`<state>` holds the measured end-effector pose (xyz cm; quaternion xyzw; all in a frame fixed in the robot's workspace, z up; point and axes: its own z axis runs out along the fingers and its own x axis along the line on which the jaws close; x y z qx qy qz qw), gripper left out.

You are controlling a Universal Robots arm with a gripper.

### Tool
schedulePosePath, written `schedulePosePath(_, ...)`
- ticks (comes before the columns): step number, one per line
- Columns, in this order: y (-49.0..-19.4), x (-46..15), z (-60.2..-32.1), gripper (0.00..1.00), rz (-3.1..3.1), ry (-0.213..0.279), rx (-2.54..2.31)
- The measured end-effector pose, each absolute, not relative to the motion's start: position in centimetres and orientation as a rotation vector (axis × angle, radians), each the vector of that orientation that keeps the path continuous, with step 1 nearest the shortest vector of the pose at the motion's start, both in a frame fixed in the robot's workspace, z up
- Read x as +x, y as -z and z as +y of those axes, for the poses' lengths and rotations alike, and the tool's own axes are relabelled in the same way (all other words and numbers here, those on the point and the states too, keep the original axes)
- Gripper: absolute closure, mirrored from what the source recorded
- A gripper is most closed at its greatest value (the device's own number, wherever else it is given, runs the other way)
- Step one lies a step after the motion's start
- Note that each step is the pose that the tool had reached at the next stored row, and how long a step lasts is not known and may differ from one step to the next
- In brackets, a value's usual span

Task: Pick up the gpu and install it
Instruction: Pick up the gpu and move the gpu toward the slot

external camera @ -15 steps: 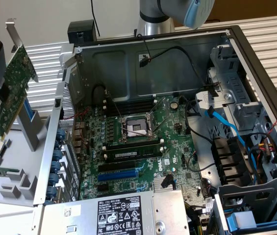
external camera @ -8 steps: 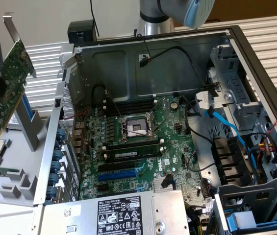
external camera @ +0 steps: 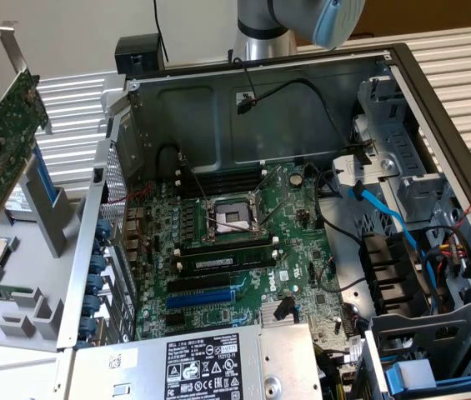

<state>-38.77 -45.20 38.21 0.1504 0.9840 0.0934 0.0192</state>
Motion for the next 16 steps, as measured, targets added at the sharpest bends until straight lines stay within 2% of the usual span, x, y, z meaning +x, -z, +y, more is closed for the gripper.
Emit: schedulePosePath(16,-40.3,-37.3,-45.2,0.73,3.058,-0.290,0.468)
